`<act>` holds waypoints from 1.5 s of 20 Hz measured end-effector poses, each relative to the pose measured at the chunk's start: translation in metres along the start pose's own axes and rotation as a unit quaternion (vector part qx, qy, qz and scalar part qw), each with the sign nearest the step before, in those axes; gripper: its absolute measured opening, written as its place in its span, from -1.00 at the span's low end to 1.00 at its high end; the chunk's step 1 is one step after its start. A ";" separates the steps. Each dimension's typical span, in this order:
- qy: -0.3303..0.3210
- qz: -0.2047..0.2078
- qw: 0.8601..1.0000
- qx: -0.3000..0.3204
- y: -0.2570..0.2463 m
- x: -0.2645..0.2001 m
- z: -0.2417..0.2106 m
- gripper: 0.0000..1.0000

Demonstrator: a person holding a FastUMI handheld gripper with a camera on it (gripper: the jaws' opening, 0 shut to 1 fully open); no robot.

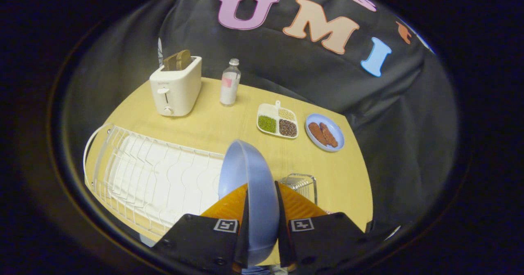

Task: Take the plate from the dish rack, then take the spoon from the basket and place it into the plate.

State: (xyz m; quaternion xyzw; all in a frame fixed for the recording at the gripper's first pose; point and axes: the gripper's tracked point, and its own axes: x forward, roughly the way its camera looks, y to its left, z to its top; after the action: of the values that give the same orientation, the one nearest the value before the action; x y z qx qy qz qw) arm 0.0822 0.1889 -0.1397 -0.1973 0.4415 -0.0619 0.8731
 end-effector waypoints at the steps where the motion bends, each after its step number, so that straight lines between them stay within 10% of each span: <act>1: -0.002 -0.005 1.000 -0.009 0.001 -0.003 0.002 -0.35; 12: 0.002 0.110 0.990 0.087 0.013 -0.038 0.016 -0.39; 19: -0.014 0.246 0.929 0.276 -0.045 -0.057 0.009 -0.39; 30: -0.062 0.337 0.867 0.361 -0.148 -0.084 -0.102 -0.40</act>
State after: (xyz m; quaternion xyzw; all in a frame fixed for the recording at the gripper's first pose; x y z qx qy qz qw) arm -0.0398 0.0475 -0.0718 0.2890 0.3725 0.0936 0.8769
